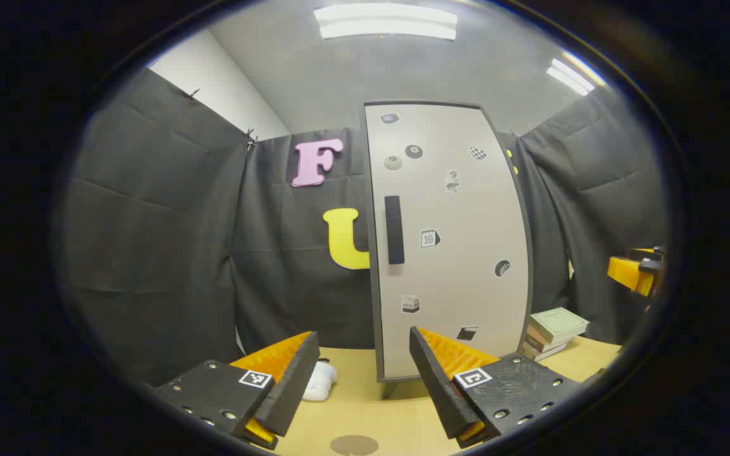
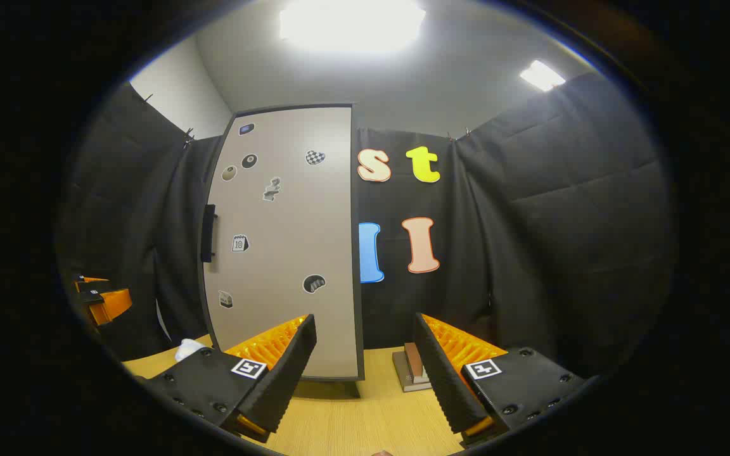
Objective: Open the cabinet door with the right hand, grasp the bottle in the cabinet with the left hand and place it on the coaster, then close the cabinet door with the right hand.
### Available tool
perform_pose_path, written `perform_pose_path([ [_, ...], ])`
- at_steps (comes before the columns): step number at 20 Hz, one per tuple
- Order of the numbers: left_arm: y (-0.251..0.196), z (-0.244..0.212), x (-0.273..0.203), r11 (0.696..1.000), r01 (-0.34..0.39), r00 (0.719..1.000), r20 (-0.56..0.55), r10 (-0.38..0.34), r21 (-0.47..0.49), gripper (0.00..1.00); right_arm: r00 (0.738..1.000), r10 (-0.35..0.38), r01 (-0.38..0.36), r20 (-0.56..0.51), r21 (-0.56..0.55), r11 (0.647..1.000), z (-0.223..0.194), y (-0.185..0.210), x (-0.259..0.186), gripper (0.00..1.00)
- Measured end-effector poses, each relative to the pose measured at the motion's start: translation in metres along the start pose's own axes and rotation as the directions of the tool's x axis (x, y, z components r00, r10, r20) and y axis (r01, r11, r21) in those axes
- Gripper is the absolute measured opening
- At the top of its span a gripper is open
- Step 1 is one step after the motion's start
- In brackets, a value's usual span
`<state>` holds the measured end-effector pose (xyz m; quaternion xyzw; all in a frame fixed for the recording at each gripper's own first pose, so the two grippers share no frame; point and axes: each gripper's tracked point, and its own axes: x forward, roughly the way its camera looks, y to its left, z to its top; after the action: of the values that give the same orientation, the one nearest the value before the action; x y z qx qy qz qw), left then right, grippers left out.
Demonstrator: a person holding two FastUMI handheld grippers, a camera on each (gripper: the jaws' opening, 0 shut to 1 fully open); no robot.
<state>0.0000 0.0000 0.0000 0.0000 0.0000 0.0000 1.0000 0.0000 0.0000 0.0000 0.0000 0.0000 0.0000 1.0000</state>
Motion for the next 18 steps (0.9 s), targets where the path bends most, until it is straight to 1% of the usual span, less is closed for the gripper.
perform_pose_path([
  [1, 0.001, 0.0, 0.001, 1.0, 0.0, 1.0, -0.001, 0.0, 0.001, 0.87, 1.0, -0.001, 0.001, -0.004, 0.002, 1.0, 0.0, 0.0, 0.001, 0.96],
  [2, 0.001, -0.001, 0.002, 1.0, -0.005, 1.0, -0.002, 0.005, 0.003, 0.88, 1.0, -0.004, 0.004, -0.004, 0.006, 1.0, -0.001, 0.0, 0.002, 0.98],
  [3, 0.001, -0.001, 0.003, 1.0, -0.006, 1.0, -0.004, 0.006, 0.004, 0.87, 1.0, -0.006, 0.006, -0.006, 0.009, 1.0, -0.001, 0.0, 0.002, 0.98],
  [5, 0.001, -0.003, 0.004, 1.0, -0.006, 1.0, -0.009, 0.006, 0.0, 0.87, 1.0, -0.007, 0.007, -0.009, 0.012, 1.0, -0.002, 0.0, 0.004, 0.98],
  [6, 0.002, -0.004, 0.005, 1.0, -0.005, 1.0, -0.013, 0.005, -0.003, 0.88, 1.0, -0.006, 0.006, -0.013, 0.01, 1.0, -0.003, 0.001, 0.004, 0.98],
  [8, 0.004, -0.004, 0.006, 1.0, -0.011, 1.0, -0.014, 0.011, -0.006, 0.87, 1.0, -0.006, 0.006, -0.019, 0.004, 1.0, -0.006, 0.001, 0.006, 0.98],
  [18, 0.011, -0.003, 0.015, 1.0, -0.028, 1.0, -0.012, 0.028, -0.006, 0.87, 1.0, -0.003, 0.003, -0.024, -0.007, 1.0, -0.001, 0.006, 0.023, 0.98],
])
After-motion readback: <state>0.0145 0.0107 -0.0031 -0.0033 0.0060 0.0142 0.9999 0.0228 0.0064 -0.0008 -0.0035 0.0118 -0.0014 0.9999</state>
